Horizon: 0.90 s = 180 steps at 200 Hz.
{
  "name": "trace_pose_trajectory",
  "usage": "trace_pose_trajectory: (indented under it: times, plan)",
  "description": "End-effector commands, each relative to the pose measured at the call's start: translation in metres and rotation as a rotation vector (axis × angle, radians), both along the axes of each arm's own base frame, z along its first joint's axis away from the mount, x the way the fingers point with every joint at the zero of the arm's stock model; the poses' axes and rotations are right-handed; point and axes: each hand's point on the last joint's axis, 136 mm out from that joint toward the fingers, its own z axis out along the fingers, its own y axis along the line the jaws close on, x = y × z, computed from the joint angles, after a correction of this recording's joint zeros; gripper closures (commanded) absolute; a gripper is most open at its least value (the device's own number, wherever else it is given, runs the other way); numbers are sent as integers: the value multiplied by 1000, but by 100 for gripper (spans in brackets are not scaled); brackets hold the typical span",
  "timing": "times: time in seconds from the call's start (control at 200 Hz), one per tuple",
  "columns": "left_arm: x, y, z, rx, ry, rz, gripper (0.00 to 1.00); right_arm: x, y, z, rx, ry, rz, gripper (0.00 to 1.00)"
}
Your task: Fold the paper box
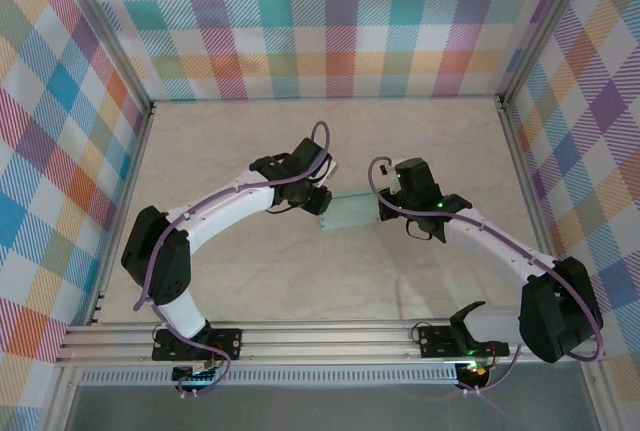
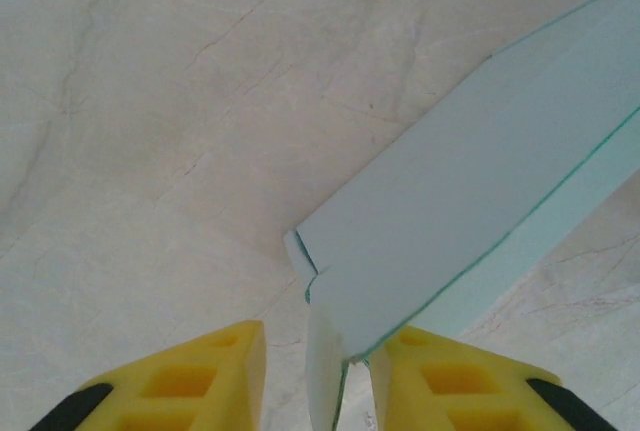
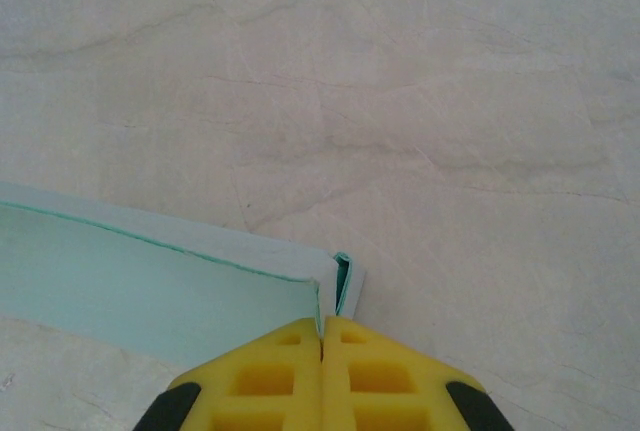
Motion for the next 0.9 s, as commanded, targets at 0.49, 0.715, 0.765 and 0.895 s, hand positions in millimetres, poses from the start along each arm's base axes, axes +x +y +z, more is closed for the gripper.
trace_pose_trajectory:
  times: [0.49, 0.715, 0.765, 0.895]
  plan:
    - [-8, 3, 15, -11, 8, 8, 88, -7, 5, -6, -11, 43, 29, 100]
    - [-10, 1, 18, -32, 25, 24, 76, -7, 7, -8, -15, 46, 33, 99]
    - [-10, -1, 21, -41, 25, 24, 76, -7, 7, -8, -16, 48, 35, 99]
    - [-10, 0, 23, -41, 25, 27, 79, -7, 7, -10, -17, 52, 34, 99]
